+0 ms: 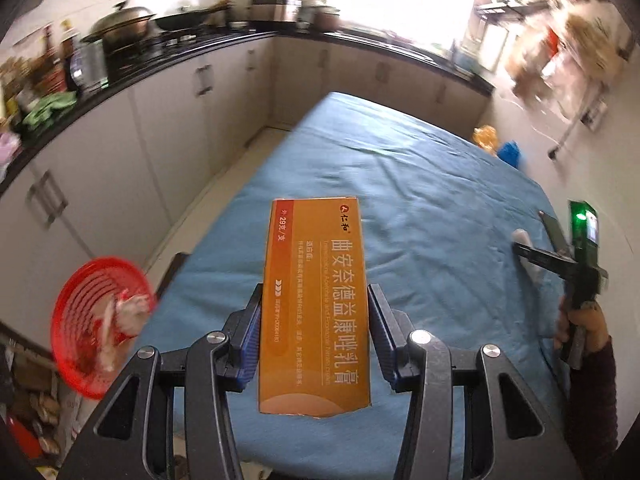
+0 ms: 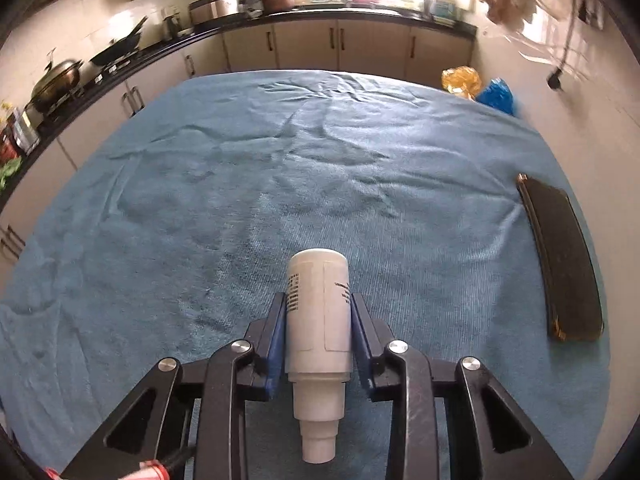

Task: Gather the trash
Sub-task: 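Carry the orange box and white bottle over the red basket with both tools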

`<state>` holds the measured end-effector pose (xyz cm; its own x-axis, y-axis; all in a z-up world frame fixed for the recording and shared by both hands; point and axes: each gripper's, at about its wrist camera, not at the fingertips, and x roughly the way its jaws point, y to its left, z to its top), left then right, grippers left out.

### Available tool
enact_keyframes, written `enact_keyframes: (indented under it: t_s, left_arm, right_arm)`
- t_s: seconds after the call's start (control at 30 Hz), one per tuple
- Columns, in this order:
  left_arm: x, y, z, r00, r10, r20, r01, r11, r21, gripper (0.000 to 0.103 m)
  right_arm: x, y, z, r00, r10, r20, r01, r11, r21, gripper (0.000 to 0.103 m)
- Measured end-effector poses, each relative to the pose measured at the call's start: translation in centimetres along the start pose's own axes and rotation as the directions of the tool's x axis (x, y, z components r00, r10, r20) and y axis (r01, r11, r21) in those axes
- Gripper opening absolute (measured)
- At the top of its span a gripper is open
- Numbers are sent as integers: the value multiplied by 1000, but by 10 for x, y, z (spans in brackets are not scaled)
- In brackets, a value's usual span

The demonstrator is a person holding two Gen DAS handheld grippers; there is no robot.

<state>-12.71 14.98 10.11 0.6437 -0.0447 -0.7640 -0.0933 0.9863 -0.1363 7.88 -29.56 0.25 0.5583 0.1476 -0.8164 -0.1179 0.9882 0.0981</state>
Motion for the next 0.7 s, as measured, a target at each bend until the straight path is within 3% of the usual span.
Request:
enact_keyframes:
  t_s: [0.2, 0.37, 0.7]
  left_arm:
    - [-5, 30, -19, 998, 59, 24, -59, 998, -14, 47]
    - [-7, 42, -29, 997, 70, 37, -69, 997, -22, 47]
    - [-23, 74, -44, 992, 109, 69, -106, 993, -45, 47]
  right_arm:
    - [-34, 30, -22, 999, 42, 17, -42, 999, 0, 32]
    - [-70, 66, -38, 990, 130, 62, -130, 991, -8, 32]
    - [-105, 153, -71, 946, 305, 115, -304, 952, -26, 32]
